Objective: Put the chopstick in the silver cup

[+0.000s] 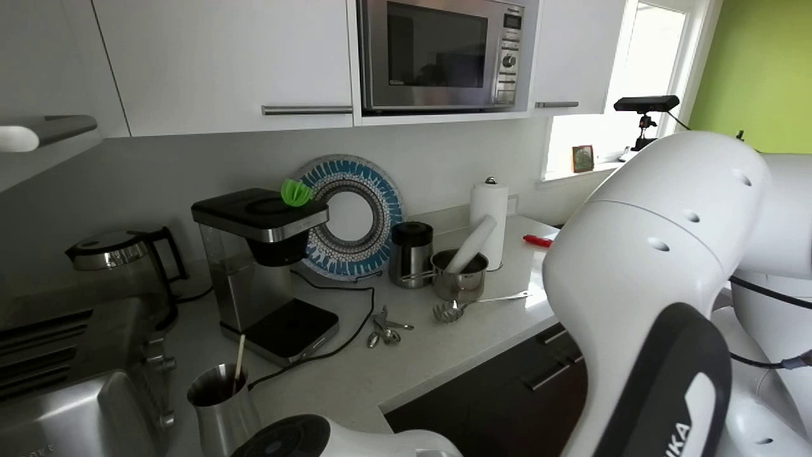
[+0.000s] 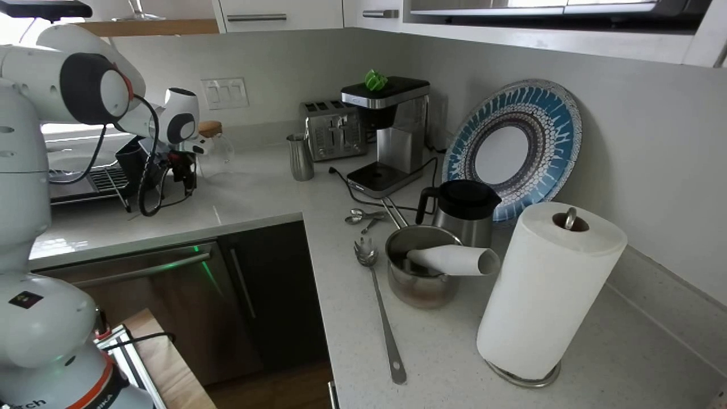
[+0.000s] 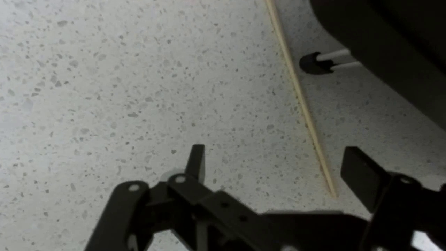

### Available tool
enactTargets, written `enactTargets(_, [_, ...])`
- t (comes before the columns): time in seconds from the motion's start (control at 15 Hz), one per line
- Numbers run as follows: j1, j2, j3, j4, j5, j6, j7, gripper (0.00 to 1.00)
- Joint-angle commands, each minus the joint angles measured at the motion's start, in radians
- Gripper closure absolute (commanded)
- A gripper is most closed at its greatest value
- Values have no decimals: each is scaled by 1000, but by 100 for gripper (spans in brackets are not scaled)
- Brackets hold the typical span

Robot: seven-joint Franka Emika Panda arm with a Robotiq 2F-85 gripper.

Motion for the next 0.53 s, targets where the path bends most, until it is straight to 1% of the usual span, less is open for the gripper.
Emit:
enactTargets(0.0, [32, 46, -32, 57, 18, -40, 14, 0])
enactTargets(0.47, [46, 109, -43, 124, 38, -76, 14, 0])
